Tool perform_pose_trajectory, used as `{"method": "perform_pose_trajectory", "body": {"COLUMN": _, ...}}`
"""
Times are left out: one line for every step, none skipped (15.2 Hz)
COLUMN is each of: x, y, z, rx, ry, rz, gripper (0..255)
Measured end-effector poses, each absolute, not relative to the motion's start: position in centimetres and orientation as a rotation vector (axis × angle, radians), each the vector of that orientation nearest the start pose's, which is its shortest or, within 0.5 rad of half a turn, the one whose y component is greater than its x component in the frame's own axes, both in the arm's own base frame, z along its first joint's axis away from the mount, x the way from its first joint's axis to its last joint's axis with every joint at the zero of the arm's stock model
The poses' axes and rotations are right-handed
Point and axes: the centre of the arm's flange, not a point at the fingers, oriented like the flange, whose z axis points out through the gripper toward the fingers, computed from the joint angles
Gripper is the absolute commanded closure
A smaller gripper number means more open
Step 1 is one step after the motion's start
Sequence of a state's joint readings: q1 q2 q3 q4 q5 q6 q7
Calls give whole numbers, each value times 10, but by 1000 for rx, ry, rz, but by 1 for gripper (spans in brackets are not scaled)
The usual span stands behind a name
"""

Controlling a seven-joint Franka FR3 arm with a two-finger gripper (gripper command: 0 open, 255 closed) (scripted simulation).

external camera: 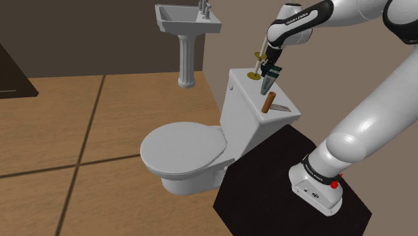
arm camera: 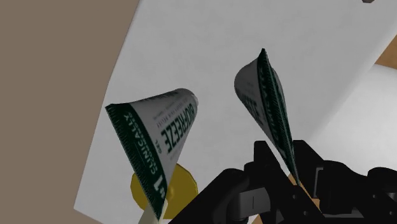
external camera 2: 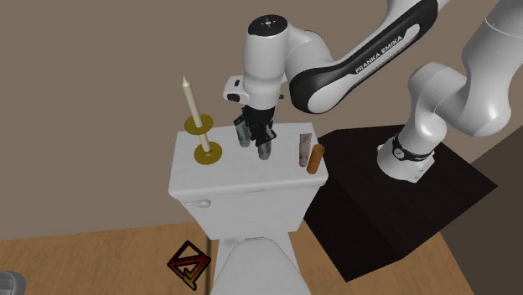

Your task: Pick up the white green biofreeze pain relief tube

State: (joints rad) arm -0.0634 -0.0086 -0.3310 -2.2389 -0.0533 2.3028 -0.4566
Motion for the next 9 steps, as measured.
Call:
{"method": "perform_pose_trajectory", "body": {"x": 488, "y": -205, "z": 379, "rx": -3201, "ry": -154, "rz": -80, "gripper": 255}}
{"method": "perform_pose_trajectory", "body": {"x": 488, "y": -204, "z": 379, "rx": -3201, "ry": -154, "rz": -81, "gripper": 255}}
{"method": "perform_pose_trajectory", "body": {"x": 488, "y": -204, "z": 379, "rx": -3202, "ry": -154, "rz": -81, "gripper": 255}}
{"method": "perform_pose_trajectory", "body": {"x": 488, "y": -204, "z": 379, "rx": -3202, "ry": -155, "rz": -82, "gripper": 255}}
{"method": "perform_pose_trajectory", "body": {"x": 488, "y": -205, "z": 381, "rx": -3201, "ry": -154, "rz": -80, "gripper": 255}}
{"method": "perform_pose_trajectory", "body": {"x": 487, "y": -205, "z": 385, "rx": -3201, "ry": -154, "rz": -79, "gripper": 255}}
{"method": "perform_pose_trajectory", "body": {"x": 487, "y": -204, "z": 389, "rx": -3201, "ry": -154, "rz": -79, "gripper": 255}}
{"method": "perform_pose_trajectory", "body": {"x": 488, "y": -204, "z": 394, "rx": -3201, "ry": -154, "rz": -79, "gripper": 255}}
{"method": "perform_pose_trajectory", "body": {"x": 487, "y": -204, "z": 399, "rx": -3201, "ry": -154, "rz": -79, "gripper": 255}}
